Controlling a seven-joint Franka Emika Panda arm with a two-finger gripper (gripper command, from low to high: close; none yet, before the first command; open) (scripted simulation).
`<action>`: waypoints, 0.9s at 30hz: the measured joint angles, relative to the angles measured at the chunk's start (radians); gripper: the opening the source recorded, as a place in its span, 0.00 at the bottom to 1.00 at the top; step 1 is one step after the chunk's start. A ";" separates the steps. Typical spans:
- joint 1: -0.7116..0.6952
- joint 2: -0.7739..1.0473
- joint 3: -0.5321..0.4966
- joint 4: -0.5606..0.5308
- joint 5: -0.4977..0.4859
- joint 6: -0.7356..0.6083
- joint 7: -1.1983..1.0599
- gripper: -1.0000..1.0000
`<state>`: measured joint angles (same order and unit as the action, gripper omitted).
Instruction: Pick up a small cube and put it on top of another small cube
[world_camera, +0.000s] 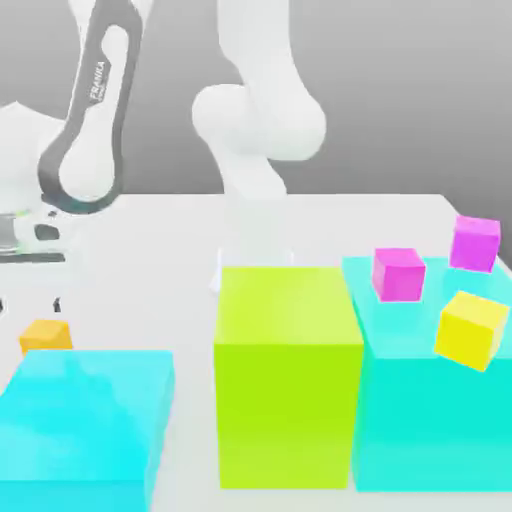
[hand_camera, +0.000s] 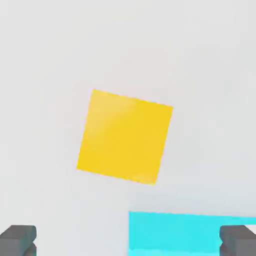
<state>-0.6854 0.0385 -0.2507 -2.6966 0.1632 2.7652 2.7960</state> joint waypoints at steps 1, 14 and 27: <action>0.000 0.000 0.000 0.000 0.000 0.000 0.000 0.50; -0.068 0.285 0.064 0.022 0.210 0.219 -0.002 0.00; 0.087 0.156 -0.122 -0.004 0.078 0.123 0.096 0.00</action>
<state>-0.5985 0.1940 -0.3724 -2.7008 0.2410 2.8880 2.8919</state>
